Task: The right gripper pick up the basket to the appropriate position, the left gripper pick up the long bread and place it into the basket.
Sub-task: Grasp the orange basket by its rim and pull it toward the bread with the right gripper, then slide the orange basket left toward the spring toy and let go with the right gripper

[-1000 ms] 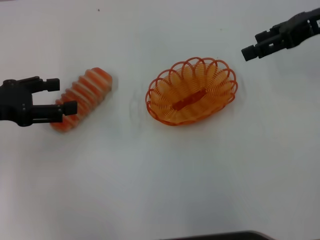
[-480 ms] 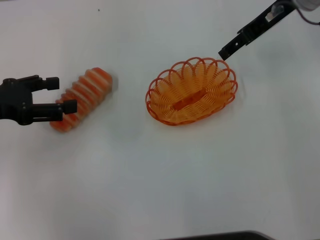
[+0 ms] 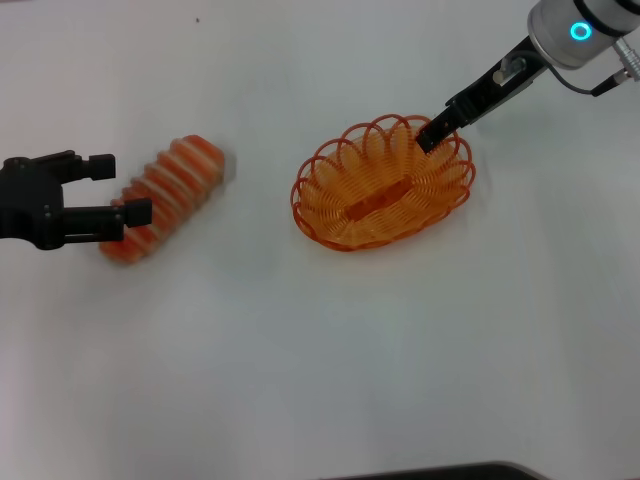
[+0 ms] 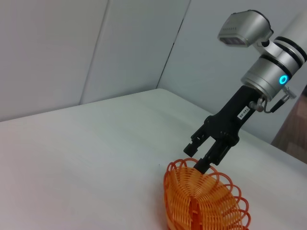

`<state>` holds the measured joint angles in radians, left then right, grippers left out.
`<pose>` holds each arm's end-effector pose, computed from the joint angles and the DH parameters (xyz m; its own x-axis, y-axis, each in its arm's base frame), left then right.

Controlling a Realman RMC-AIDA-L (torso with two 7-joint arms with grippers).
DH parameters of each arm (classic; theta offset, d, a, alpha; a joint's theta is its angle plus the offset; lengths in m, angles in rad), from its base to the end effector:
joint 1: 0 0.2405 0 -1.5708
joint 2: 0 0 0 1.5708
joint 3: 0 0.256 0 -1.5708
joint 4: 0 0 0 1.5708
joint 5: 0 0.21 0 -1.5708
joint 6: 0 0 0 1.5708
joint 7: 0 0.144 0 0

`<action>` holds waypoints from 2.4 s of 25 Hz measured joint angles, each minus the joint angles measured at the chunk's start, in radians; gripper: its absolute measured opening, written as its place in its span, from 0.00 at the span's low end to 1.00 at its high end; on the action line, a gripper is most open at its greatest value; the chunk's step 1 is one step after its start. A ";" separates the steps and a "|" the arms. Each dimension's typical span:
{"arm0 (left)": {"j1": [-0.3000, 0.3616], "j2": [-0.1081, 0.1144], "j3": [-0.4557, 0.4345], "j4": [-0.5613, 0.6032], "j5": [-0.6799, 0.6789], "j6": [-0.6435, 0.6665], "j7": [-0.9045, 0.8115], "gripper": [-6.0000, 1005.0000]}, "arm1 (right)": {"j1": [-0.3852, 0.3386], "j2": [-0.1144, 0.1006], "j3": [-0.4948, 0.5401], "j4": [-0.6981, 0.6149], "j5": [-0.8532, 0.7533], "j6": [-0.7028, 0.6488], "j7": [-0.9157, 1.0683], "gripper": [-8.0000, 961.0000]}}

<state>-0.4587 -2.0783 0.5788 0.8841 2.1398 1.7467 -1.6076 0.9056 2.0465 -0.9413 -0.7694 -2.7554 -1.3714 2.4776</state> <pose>-0.2775 0.3062 0.0425 0.7527 0.4774 0.4533 0.5706 -0.8166 -0.0874 0.2138 0.4176 0.0026 0.5730 -0.8157 0.0793 -0.7092 -0.5419 -0.4510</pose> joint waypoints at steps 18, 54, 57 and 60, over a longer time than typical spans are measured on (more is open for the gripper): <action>-0.003 0.002 -0.002 0.000 0.000 -0.008 0.002 0.93 | 0.001 0.024 -0.054 -0.005 -0.017 0.018 -0.008 0.47; -0.012 -0.001 -0.020 0.040 -0.013 0.012 -0.003 0.93 | -0.198 -0.031 0.191 0.000 0.445 -0.084 -0.001 0.03; -0.019 -0.008 -0.017 0.055 -0.014 0.014 -0.005 0.93 | -0.225 -0.026 0.204 0.039 0.450 -0.067 -0.003 0.03; -0.027 -0.010 -0.019 0.057 -0.014 0.015 -0.007 0.93 | -0.254 -0.026 0.198 0.079 0.446 -0.044 -0.015 0.03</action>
<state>-0.4853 -2.0884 0.5593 0.9415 2.1260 1.7622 -1.6150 0.6521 2.0208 -0.7431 -0.6902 -2.3094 -1.4150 2.4628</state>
